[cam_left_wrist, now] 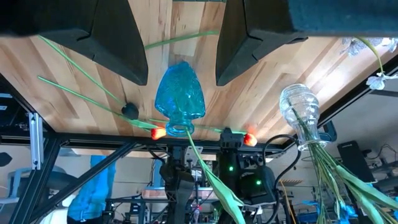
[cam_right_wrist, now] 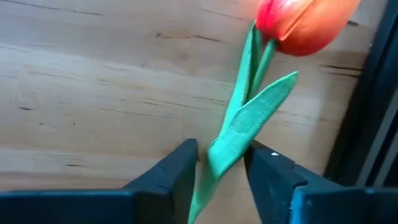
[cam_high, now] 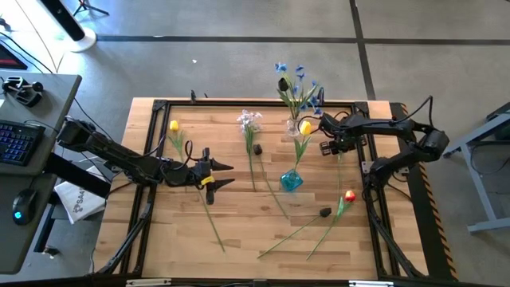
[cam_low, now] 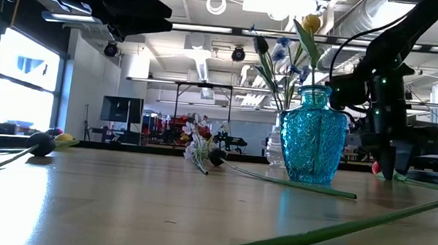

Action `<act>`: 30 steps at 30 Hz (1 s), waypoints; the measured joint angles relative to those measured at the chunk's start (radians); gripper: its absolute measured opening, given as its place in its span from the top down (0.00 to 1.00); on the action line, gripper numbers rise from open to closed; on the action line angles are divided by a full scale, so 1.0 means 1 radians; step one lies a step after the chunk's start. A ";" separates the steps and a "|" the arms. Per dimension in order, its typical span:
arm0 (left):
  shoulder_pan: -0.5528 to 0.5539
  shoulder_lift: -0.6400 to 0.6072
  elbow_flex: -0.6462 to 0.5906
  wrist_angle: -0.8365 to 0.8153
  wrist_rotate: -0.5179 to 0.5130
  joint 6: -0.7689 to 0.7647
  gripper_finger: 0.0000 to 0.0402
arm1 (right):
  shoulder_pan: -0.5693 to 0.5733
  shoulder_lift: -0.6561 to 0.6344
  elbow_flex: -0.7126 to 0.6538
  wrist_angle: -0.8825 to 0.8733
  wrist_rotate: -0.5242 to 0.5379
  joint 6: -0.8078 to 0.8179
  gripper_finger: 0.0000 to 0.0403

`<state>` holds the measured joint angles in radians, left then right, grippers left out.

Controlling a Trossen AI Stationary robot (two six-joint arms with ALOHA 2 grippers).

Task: Sort flowers into vase by color
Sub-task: Put the orange tulip into the blue flower vase

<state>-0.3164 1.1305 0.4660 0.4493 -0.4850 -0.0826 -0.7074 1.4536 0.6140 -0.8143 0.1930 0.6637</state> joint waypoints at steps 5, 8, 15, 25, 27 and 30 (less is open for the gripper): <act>0.000 0.000 0.000 0.001 0.000 -0.002 0.56 | 0.000 -0.011 -0.005 0.004 -0.014 -0.010 0.86; 0.000 0.000 0.000 0.001 0.000 -0.002 0.56 | 0.000 -0.020 -0.007 0.002 -0.019 -0.016 0.96; 0.000 0.000 0.000 0.002 0.000 -0.002 0.56 | -0.003 -0.138 -0.019 -0.077 -0.002 -0.017 0.99; 0.000 0.000 0.000 0.019 0.000 0.000 0.56 | 0.017 -0.517 -0.013 -0.147 0.001 -0.017 0.99; 0.000 0.000 0.000 0.021 0.000 0.000 0.56 | 0.031 -0.600 -0.008 -0.148 0.021 -0.017 0.99; 0.000 0.000 0.000 0.021 0.000 -0.001 0.56 | 0.068 -0.716 0.012 -0.144 0.068 -0.018 1.00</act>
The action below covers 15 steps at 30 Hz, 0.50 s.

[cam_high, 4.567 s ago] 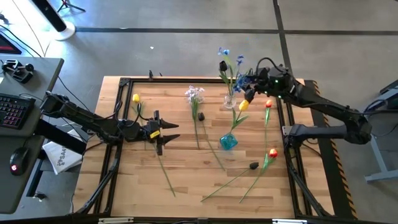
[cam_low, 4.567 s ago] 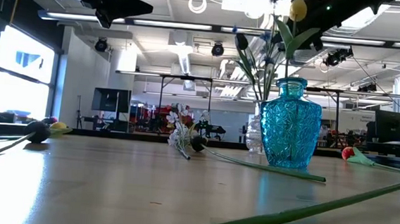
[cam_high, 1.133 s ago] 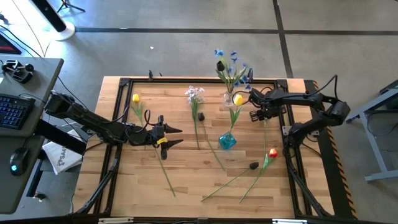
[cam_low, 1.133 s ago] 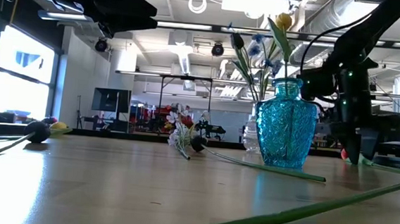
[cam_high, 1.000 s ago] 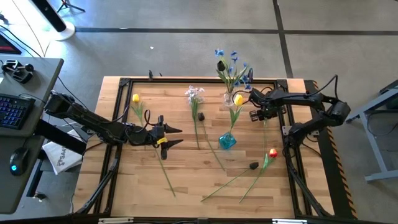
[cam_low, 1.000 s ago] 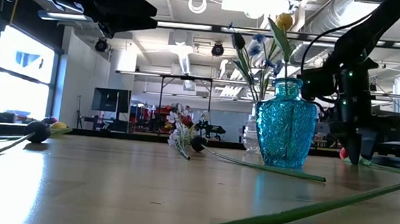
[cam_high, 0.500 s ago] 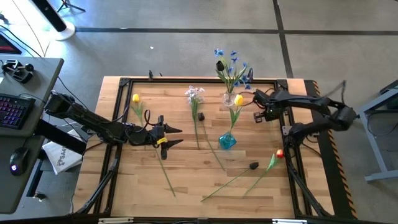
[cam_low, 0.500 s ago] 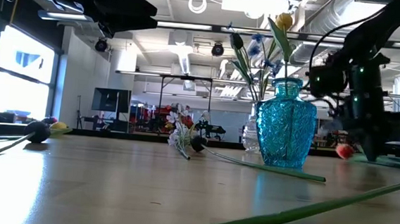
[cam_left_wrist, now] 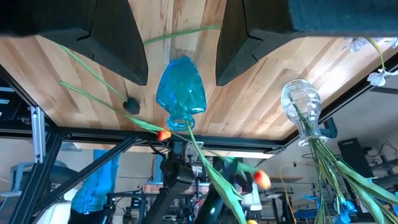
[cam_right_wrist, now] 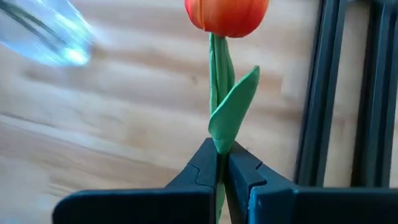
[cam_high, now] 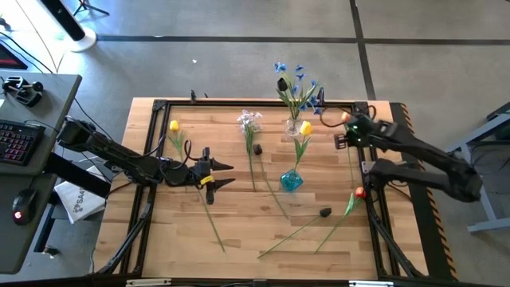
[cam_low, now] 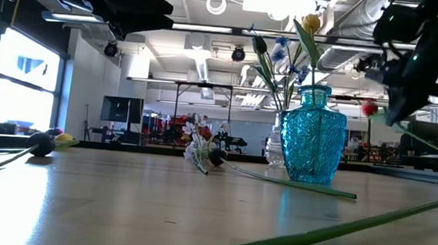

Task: Sort flowers into vase by color
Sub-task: Put the orange tulip into the blue flower vase

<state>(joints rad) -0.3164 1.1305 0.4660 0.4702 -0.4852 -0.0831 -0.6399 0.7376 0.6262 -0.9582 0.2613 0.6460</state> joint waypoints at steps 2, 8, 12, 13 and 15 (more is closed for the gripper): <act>0.000 0.000 0.000 0.000 0.000 0.000 0.56 | 0.035 -0.070 0.019 0.017 0.029 -0.015 1.00; 0.000 0.000 0.000 0.000 0.000 -0.001 0.56 | 0.187 -0.245 0.047 0.247 0.049 -0.129 1.00; 0.000 0.000 0.000 0.000 0.000 -0.002 0.56 | 0.323 -0.317 0.048 0.432 0.043 -0.193 1.00; 0.000 0.000 0.000 0.000 0.000 -0.002 0.56 | 0.359 -0.326 0.048 0.473 0.030 -0.210 1.00; 0.000 0.000 0.000 0.000 0.000 -0.002 0.56 | 0.432 -0.335 0.048 0.550 0.009 -0.255 1.00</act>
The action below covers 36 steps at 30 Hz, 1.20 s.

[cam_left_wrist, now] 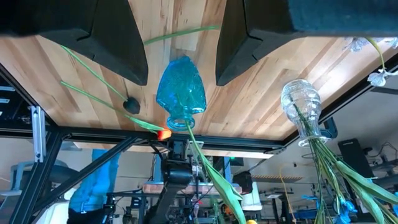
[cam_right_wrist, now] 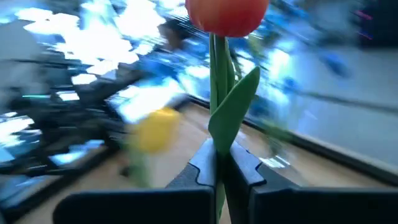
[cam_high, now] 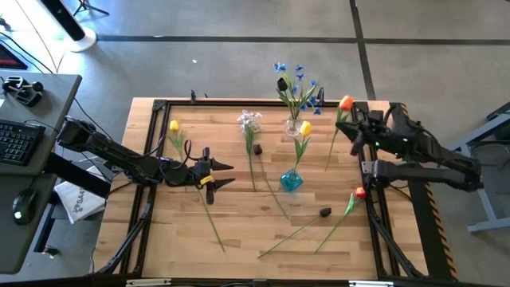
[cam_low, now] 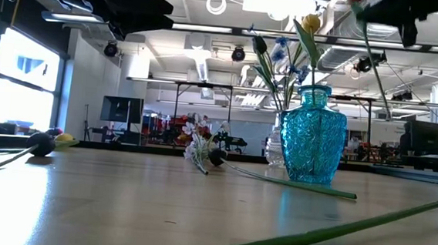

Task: Sort flowers into vase by color
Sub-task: Put the orange tulip into the blue flower vase

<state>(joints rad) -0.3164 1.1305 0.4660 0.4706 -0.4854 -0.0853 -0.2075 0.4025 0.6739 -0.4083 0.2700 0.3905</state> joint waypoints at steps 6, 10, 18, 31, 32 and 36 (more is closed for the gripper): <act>0.000 0.000 0.000 0.000 0.000 -0.008 0.56 | 0.221 0.023 0.000 0.251 -0.051 -0.147 1.00; 0.000 0.000 0.000 0.000 0.000 -0.009 0.56 | 0.362 0.074 0.000 0.425 -0.097 -0.246 1.00; 0.000 0.000 0.000 0.001 0.000 -0.009 0.56 | 0.578 0.320 -0.001 0.674 0.013 -0.497 1.00; 0.000 0.000 0.000 0.001 0.000 -0.008 0.56 | 0.605 0.487 -0.002 0.739 0.322 -0.494 1.00; 0.000 0.000 0.000 0.001 0.000 -0.008 0.56 | 0.605 0.490 -0.002 0.732 0.322 -0.482 1.00; 0.000 0.000 0.000 0.001 0.000 -0.008 0.56 | 0.605 0.514 -0.002 0.702 0.322 -0.449 0.99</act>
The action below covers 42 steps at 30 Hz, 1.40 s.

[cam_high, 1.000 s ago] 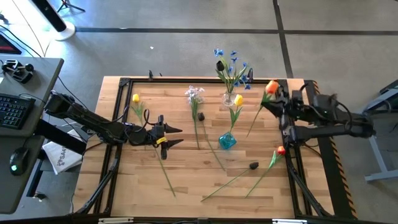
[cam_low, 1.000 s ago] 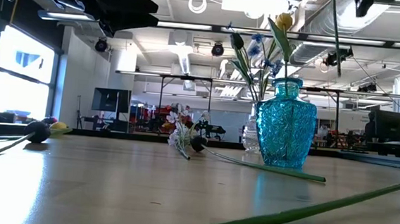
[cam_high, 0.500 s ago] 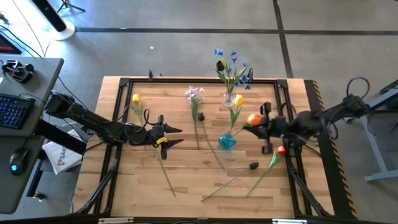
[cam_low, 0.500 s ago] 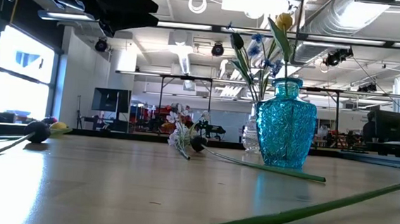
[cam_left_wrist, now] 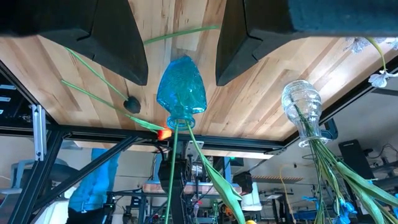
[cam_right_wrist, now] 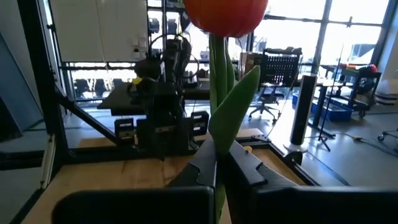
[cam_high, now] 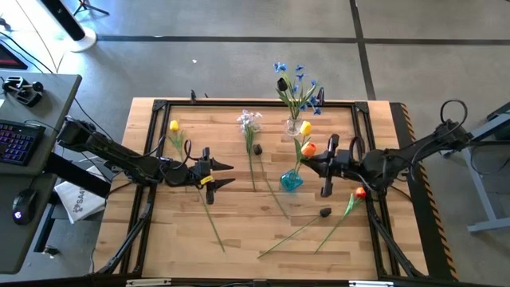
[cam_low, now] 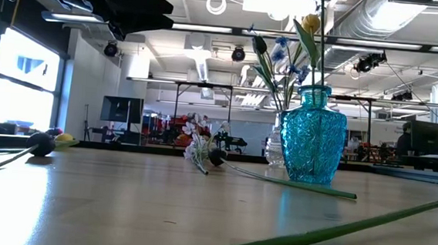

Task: Sort flowers into vase by color
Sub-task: Put the orange tulip into the blue flower vase, then put the black tulip into the transparent flower vase

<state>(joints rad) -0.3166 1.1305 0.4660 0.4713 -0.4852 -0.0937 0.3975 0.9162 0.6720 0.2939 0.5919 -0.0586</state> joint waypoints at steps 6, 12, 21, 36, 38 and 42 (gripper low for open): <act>0.000 0.000 0.000 0.000 0.000 0.000 0.56 | 0.000 0.046 0.000 -0.020 0.000 0.009 0.96; 0.000 0.000 0.000 -0.001 0.000 0.000 0.56 | 0.000 0.068 0.000 -0.033 0.034 0.036 0.92; 0.000 0.000 0.000 -0.002 0.000 0.000 0.56 | 0.000 0.043 0.000 -0.075 0.118 0.043 0.63; -0.001 0.000 0.000 -0.002 0.000 -0.018 0.56 | 0.229 0.041 0.209 -0.566 0.351 0.326 0.53; -0.001 0.000 0.000 -0.002 0.000 -0.018 0.56 | 0.265 0.098 0.257 -0.691 0.358 0.453 0.55; -0.001 0.000 0.000 -0.002 0.000 -0.018 0.56 | 0.310 0.241 0.362 -0.904 0.261 0.739 0.59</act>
<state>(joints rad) -0.3172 1.1305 0.4660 0.4694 -0.4850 -0.1112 0.7076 1.1573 1.0344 -0.6105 0.8530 0.6799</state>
